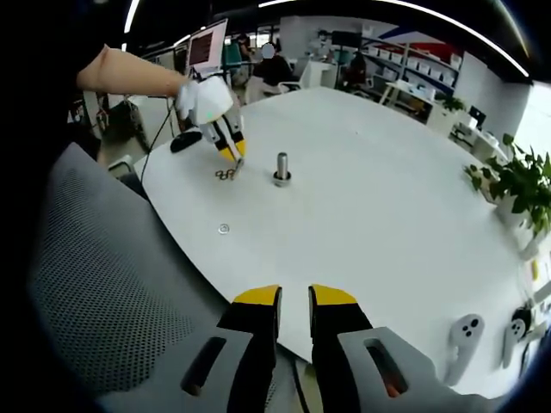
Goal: Place the washer onto the threaded stud by aligning its center hole with the stud, sliding it down to the base, and recovering from edge contact or off-axis alignment until the washer reaches the visible bottom stop.
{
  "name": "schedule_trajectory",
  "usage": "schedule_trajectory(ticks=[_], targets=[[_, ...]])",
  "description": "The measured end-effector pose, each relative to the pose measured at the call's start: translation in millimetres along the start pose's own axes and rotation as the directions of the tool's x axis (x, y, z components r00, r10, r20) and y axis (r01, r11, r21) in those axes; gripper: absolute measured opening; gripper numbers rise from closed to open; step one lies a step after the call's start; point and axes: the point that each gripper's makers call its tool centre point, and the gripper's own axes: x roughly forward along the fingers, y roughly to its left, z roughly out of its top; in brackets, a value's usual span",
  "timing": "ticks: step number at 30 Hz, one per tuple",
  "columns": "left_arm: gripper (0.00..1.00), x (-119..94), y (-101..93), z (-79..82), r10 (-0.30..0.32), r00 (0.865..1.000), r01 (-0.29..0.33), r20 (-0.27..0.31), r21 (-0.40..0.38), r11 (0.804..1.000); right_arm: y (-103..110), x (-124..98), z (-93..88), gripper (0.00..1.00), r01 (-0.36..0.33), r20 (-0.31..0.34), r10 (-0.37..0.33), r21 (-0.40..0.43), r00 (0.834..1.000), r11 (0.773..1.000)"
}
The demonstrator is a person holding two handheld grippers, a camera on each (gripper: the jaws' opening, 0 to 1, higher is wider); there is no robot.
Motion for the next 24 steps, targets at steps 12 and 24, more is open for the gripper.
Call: schedule_trajectory(ticks=[12,24], targets=[[0.06,17.0,-9.4,-4.7,-0.063,0.994,0.08,-0.09,0.198,0.977,1.3,0.2,-0.1,0.15,-0.006,-0.001,0.006,0.008,1.0,1.0],[0.04,15.2,-6.6,-7.1,-0.054,0.998,0.054,-0.039,-0.001,0.999,0.4,0.2,-0.4,0.15,-0.001,-0.002,0.001,0.01,1.0,1.0]])
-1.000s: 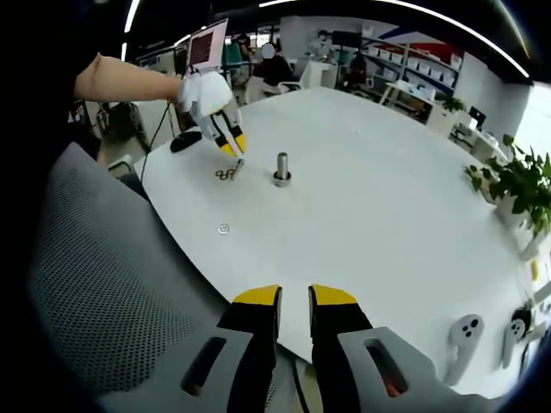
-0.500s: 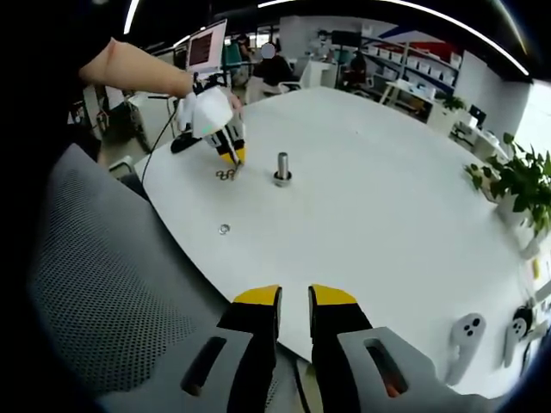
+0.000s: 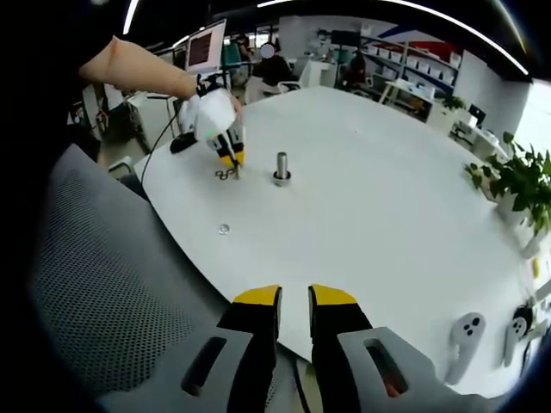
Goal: Place the washer onto the threaded stud by aligning its center hole with the stud, sliding it down to the base, and recovering from edge contact or off-axis alignment until the washer reaches the visible bottom stop.
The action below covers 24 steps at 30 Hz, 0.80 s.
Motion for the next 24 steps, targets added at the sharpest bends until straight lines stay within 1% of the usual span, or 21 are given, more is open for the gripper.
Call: schedule_trajectory(ticks=[2,4,6,7,8,9,10,11,12,13,14,15,16,18,19,20,21,22,24], targets=[[0.04,-1.6,2.2,-0.6,0.011,1.0,-0.01,0.022,-0.081,0.997,-0.1,0.0,-0.1,0.15,0.001,-0.001,-0.001,0.0,1.0,1.0],[0.04,-5.9,7.9,-1.4,0.039,0.998,-0.03,0.053,-0.154,0.988,-0.2,0.1,-0.4,0.15,0.002,-0.003,-0.002,0.0,1.0,1.0],[0.04,-10.8,16.0,0.7,0.088,0.991,-0.059,0.102,-0.256,0.965,0.0,0.4,-0.8,0.15,0.001,-0.006,-0.001,0.0,1.0,1.0],[0.03,-12.8,20.8,2.2,0.116,0.985,-0.074,0.129,-0.295,0.953,0.3,0.4,-1.2,0.15,0.0,-0.008,0.0,-0.002,1.0,1.0],[0.03,-15.2,25.6,4.3,0.146,0.975,-0.077,0.17,-0.362,0.929,0.5,0.3,-1.5,0.15,0.0,-0.01,0.0,-0.002,1.0,1.0],[0.03,-15.7,26.3,3.6,0.151,0.972,-0.063,0.183,-0.417,0.907,0.6,0.6,-1.7,0.15,-0.001,-0.011,0.001,-0.002,1.0,1.0],[0.03,-17.2,30.4,3.6,0.175,0.963,-0.054,0.207,-0.484,0.873,0.6,0.7,-1.9,0.15,-0.001,-0.013,0.001,-0.001,1.0,1.0],[0.03,-18.2,32.4,4.3,0.186,0.956,-0.043,0.228,-0.518,0.854,0.5,0.7,-2.2,0.15,-0.001,-0.014,0.001,-0.001,1.0,1.0],[0.03,-19.3,34.9,5.4,0.203,0.945,-0.018,0.258,-0.578,0.816,0.2,0.8,-2.8,0.15,-0.001,-0.017,0.001,0.0,1.0,1.0],[0.03,-20.2,37.8,5.9,0.224,0.935,-0.01,0.274,-0.613,0.79,0.1,0.8,-3.1,0.15,-0.001,-0.018,0.001,0.001,1.0,1.0],[0.03,-21.2,40.6,8.0,0.247,0.92,0.014,0.303,-0.657,0.754,0.0,0.7,-3.5,0.15,-0.001,-0.02,0.001,0.002,1.0,1.0],[0.03,-22.1,43.4,9.3,0.271,0.907,0.027,0.322,-0.686,0.727,0.0,0.8,-3.7,0.15,-0.001,-0.021,0.001,0.002,1.0,1.0],[0.03,-22.8,45.9,11.8,0.297,0.888,0.063,0.352,-0.731,0.679,0.0,0.9,-4.1,0.15,0.0,-0.025,0.0,0.002,1.0,1.0],[0.03,-25.2,51.8,14.3,0.349,0.856,0.098,0.382,-0.782,0.616,0.1,1.0,-4.6,0.15,-0.001,-0.028,0.001,0.001,1.0,1.0],[0.03,-26.4,54.5,15.3,0.376,0.838,0.121,0.397,-0.806,0.58,0.3,1.1,-4.9,0.15,-0.002,-0.029,0.002,0.001,1.0,1.0],[0.03,-27.3,56.4,16.9,0.407,0.812,0.174,0.418,-0.839,0.515,0.4,1.2,-5.3,0.15,-0.002,-0.031,0.002,0.001,1.0,1.0],[0.03,-27.9,58.2,16.6,0.432,0.795,0.2,0.425,-0.857,0.475,0.4,1.3,-5.7,0.15,-0.002,-0.033,0.002,0.001,0.999,1.0],[0.03,-28.0,57.4,17.2,0.448,0.778,0.24,0.441,-0.867,0.436,0.3,1.4,-6.0,0.15,-0.002,-0.034,0.002,0.002,0.999,1.0],[0.03,-30.3,58.0,15.0,0.48,0.76,0.255,0.439,-0.88,0.4,0.2,1.1,-5.1,0.15,-0.003,-0.028,0.003,0.004,1.0,1.0]])
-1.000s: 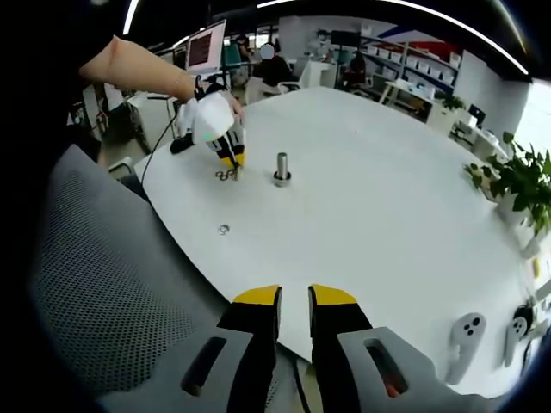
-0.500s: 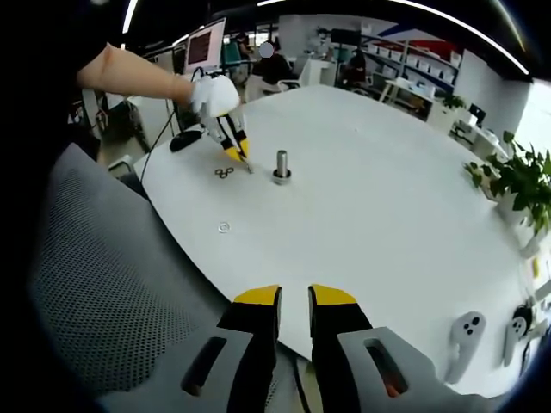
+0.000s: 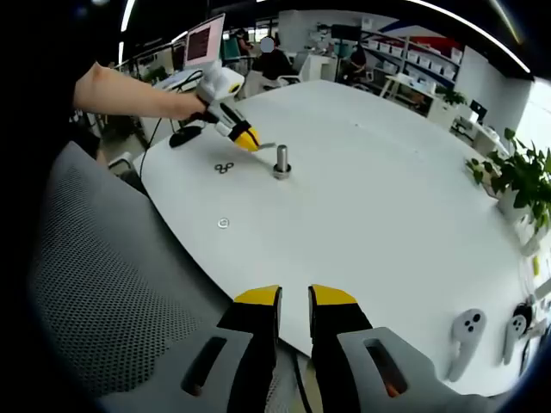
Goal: Place the washer onto the threaded stud by aligning its center hole with the stud, sliding it down to the base, and recovering from edge contact or off-axis alignment until the washer reaches the visible bottom stop.
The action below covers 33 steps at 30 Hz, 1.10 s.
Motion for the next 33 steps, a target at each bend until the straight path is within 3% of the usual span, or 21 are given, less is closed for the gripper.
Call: schedule_trajectory(ticks=[3,6,8,9,11,12,16,17,18,21,24,26,31,33], targets=[[0.03,-10.1,-5.6,12.3,0.002,0.995,0.011,0.101,-0.124,0.992,-2.3,-1.7,9.0,0.14,-0.018,0.059,0.013,0.076,0.998,0.997],[0.03,-21.6,-14.7,24.2,0.009,0.985,0.021,0.173,-0.169,0.985,-20.9,1.1,13.3,0.13,-0.062,0.082,0.049,0.164,0.995,0.984],[0.03,-27.8,-24.6,29.1,0.0,0.981,0.034,0.193,-0.174,0.984,-30.4,4.5,40.9,0.13,-0.093,0.143,0.065,0.194,0.988,0.977],[0.03,-31.4,-29.8,33.5,0.004,0.977,0.034,0.211,-0.174,0.984,-29.8,7.1,73.0,0.13,-0.147,0.248,0.091,0.216,0.964,0.965],[0.03,-35.5,-37.8,39.2,-0.003,0.973,0.044,0.23,-0.174,0.984,-21.4,10.0,110.9,0.13,-0.254,0.359,0.156,0.245,0.92,0.936],[0.03,-39.3,-43.7,44.5,-0.004,0.968,0.049,0.249,-0.173,0.984,-14.4,15.2,131.9,0.14,-0.325,0.406,0.2,0.265,0.892,0.908],[0.03,-52.1,-59.3,61.3,-0.007,0.95,0.068,0.313,-0.184,0.981,9.7,38.4,185.8,0.14,-0.449,0.493,0.284,0.257,0.823,0.856],[0.03,-54.7,-61.9,63.2,-0.004,0.947,0.07,0.321,-0.192,0.979,12.9,40.7,190.0,0.15,-0.457,0.5,0.289,0.254,0.817,0.852],[0.03,-58.2,-65.0,65.4,-0.001,0.944,0.068,0.33,-0.192,0.979,22.8,49.5,204.3,0.15,-0.491,0.526,0.304,0.262,0.794,0.831],[0.03,-66.6,-71.9,70.3,0.008,0.934,0.068,0.358,-0.2,0.977,39.4,62.2,218.9,0.15,-0.541,0.545,0.336,0.272,0.768,0.796],[0.03,-73.0,-79.4,73.4,0.009,0.926,0.074,0.378,-0.203,0.976,51.4,77.2,224.0,0.16,-0.569,0.545,0.36,0.281,0.758,0.773],[0.03,-75.0,-84.2,74.0,0.004,0.923,0.079,0.384,-0.201,0.977,60.1,83.0,224.9,0.17,-0.596,0.547,0.377,0.301,0.748,0.745],[0.03,-76.2,-99.7,73.7,-0.029,0.92,0.106,0.391,-0.175,0.979,65.6,91.3,225.3,0.23,-0.604,0.547,0.375,0.329,0.748,0.726],[0.03,-74.7,-102.6,73.6,-0.043,0.919,0.121,0.392,-0.176,0.977,68.9,90.3,226.4,0.2,-0.623,0.554,0.386,0.337,0.738,0.706]])
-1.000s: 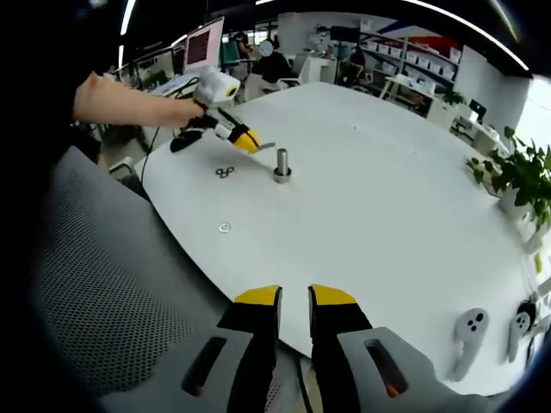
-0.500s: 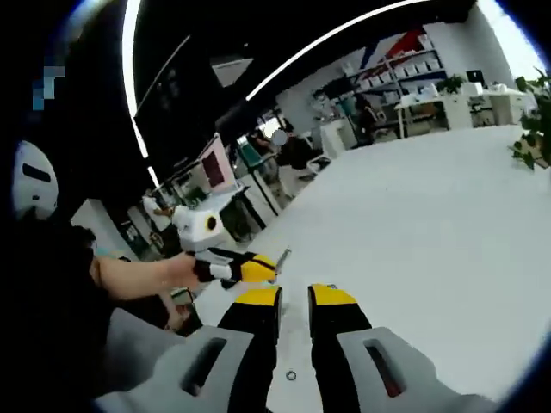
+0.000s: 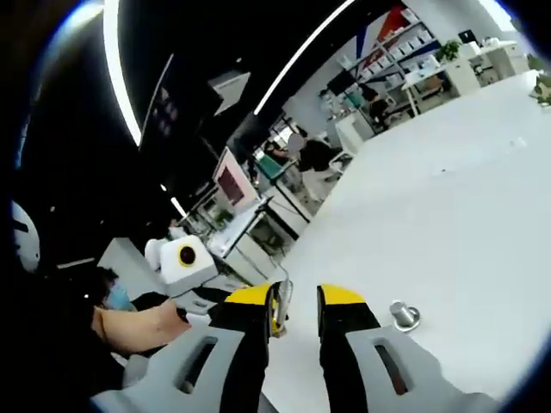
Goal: Place the washer onto the threaded stud by aligning its center hole with the stud, sliding it down to the base, and recovering from edge contact or off-axis alignment until the washer reaches the visible bottom stop.
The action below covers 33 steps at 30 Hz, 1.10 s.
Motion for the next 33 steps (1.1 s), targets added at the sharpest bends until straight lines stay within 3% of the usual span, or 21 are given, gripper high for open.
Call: schedule_trajectory(ticks=[5,7,11,14,16,18,21,23,24,26,27,28,29,33], targets=[[0.03,5.6,-4.3,-2.6,-0.03,1.0,0.03,-0.007,0.0,1.0,-0.4,4.6,-11.1,0.18,-0.008,-0.05,0.008,0.004,0.999,1.0],[0.04,8.6,-3.5,-4.5,-0.03,0.999,0.03,-0.015,0.005,1.0,-1.4,3.5,-10.9,0.11,-0.008,-0.043,0.008,0.0,0.999,1.0],[0.04,14.6,2.5,-12.4,-0.033,0.999,0.033,-0.04,0.015,0.999,-5.1,6.1,-13.9,0.09,0.003,-0.046,-0.003,0.0,0.999,1.0],[0.04,19.9,7.2,-26.7,-0.027,0.994,0.033,-0.104,0.057,0.998,-10.0,10.3,-25.0,0.09,0.023,-0.092,-0.031,-0.092,0.995,0.996],[0.04,22.9,11.5,-37.6,-0.014,0.989,0.028,-0.15,0.09,0.996,-15.0,14.2,-36.8,0.08,0.033,-0.136,-0.065,-0.228,0.989,0.973],[0.04,25.1,17.0,-46.2,0.013,0.983,0.013,-0.185,0.14,0.99,-19.1,17.1,-44.6,0.08,0.041,-0.156,-0.093,-0.305,0.983,0.952],[0.04,29.5,27.8,-65.3,0.066,0.965,-0.003,-0.255,0.238,0.971,-29.9,24.7,-66.7,0.08,0.032,-0.195,-0.139,-0.468,0.971,0.883],[0.04,33.7,39.1,-82.5,0.138,0.938,-0.006,-0.317,0.383,0.924,-44.4,28.5,-83.1,0.08,0.061,-0.202,-0.206,-0.557,0.958,0.829],[0.04,35.9,42.3,-89.6,0.162,0.925,0.003,-0.343,0.432,0.902,-47.1,30.7,-90.8,0.08,0.058,-0.205,-0.214,-0.58,0.955,0.813],[0.04,39.5,49.6,-113.6,0.21,0.879,0.038,-0.427,0.503,0.864,-54.9,31.3,-106.8,0.08,0.036,-0.242,-0.248,-0.644,0.938,0.764],[0.04,40.4,50.6,-119.5,0.216,0.872,0.056,-0.439,0.528,0.848,-58.5,30.8,-114.5,0.08,0.039,-0.251,-0.26,-0.645,0.932,0.763],[0.04,41.8,49.8,-125.1,0.211,0.871,0.065,-0.443,0.532,0.844,-59.4,31.0,-118.0,0.08,0.041,-0.254,-0.259,-0.636,0.932,0.771],[0.04,41.9,48.4,-127.6,0.204,0.875,0.057,-0.44,0.512,0.857,-60.1,29.7,-120.7,0.08,0.036,-0.266,-0.262,-0.635,0.928,0.772],[0.04,40.3,49.3,-129.8,0.191,0.887,0.035,-0.42,0.475,0.88,-60.5,29.3,-124.1,0.08,0.023,-0.279,-0.269,-0.654,0.922,0.756]])
